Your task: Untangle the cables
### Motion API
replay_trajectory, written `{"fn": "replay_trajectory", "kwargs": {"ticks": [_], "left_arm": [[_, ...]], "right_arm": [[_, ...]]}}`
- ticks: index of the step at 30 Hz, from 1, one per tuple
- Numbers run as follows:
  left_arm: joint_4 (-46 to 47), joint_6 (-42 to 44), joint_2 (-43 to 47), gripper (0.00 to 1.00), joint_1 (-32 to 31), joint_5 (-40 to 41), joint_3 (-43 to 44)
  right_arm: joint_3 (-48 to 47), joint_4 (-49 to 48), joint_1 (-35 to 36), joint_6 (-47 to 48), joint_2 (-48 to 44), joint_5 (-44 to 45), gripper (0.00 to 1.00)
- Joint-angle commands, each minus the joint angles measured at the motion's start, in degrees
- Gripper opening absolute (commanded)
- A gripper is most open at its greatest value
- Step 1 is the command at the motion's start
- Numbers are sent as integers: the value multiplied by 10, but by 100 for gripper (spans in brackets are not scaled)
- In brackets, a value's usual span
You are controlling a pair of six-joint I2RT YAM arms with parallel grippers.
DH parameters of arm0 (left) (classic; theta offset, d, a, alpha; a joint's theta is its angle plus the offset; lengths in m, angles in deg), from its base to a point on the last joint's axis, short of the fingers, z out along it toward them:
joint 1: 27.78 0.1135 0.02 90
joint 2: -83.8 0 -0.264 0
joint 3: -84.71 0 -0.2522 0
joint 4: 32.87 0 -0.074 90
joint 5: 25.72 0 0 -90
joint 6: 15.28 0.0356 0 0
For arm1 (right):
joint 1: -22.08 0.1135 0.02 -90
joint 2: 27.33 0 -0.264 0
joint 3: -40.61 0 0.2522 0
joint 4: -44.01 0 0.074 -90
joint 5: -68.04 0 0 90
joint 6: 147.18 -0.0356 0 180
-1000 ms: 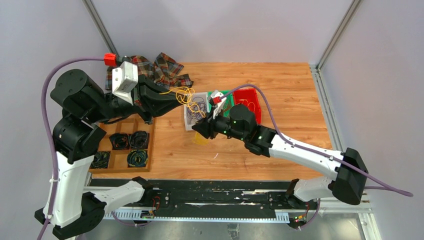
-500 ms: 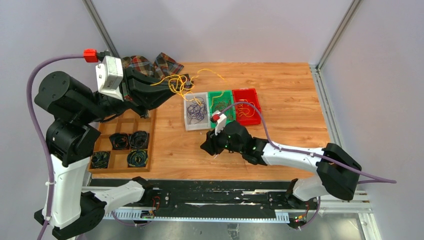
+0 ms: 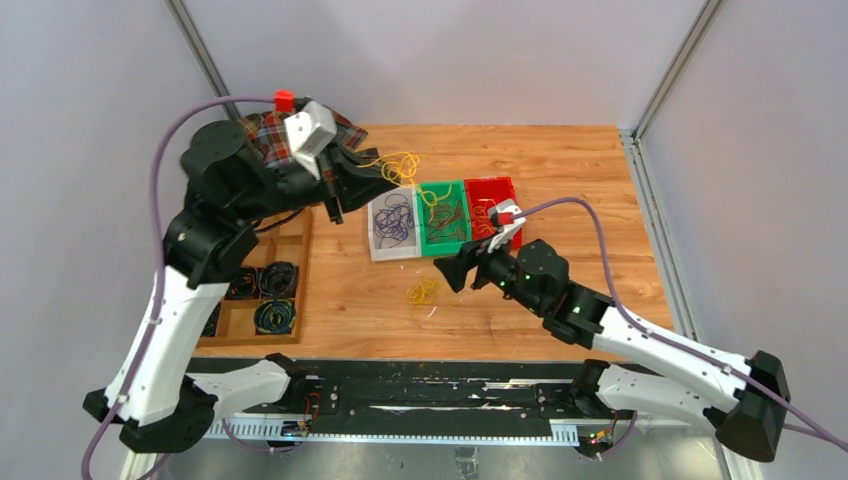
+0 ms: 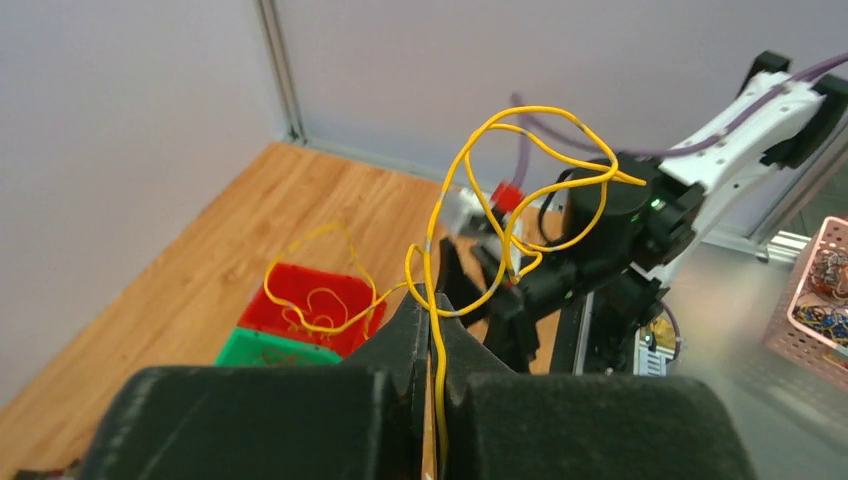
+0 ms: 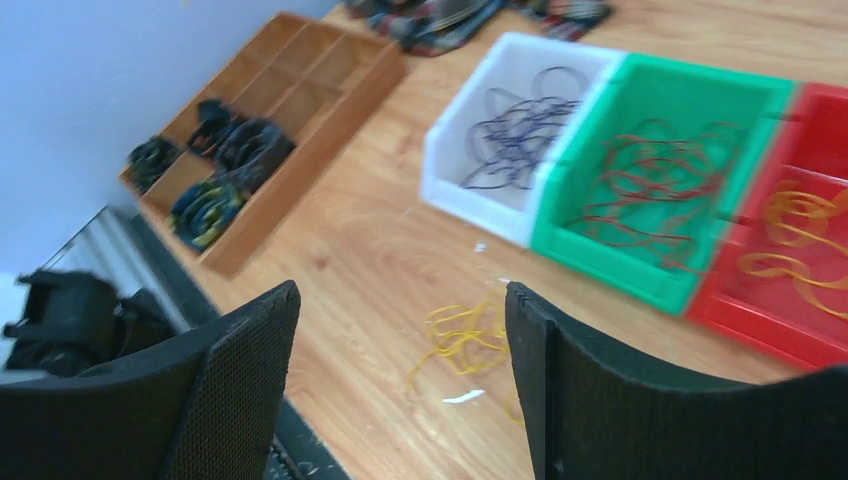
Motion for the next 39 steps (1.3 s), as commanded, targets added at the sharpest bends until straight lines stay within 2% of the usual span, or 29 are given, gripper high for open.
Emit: {"fn": "replay_trajectory", "kwargs": {"ticks": [1, 5, 10, 16, 22, 30, 34, 39], "left_arm": [[6, -5, -49, 1, -7, 15, -26], [6, 7, -117, 1, -30, 21, -20], [3, 30, -218, 1, -65, 22, 34], [12, 29, -334, 1, -80, 26, 100], [18, 59, -437, 1, -81, 47, 132], [5, 72, -573, 1, -81, 44, 222], [1, 101, -617, 1, -81, 96, 225], [4, 166, -646, 1, -89, 251, 219]], "right_arm": [[-13, 140, -31, 12, -56, 154, 75], [7, 218, -71, -20, -114, 248, 73], [51, 265, -128, -66, -173, 274, 72], [50, 318, -182, -100, -198, 309, 72], [18, 328, -224, -104, -188, 297, 72], [-19, 315, -270, -98, -144, 269, 72], [-24, 291, -298, -98, -121, 232, 72], [-44, 267, -321, -92, -80, 177, 72]]}}
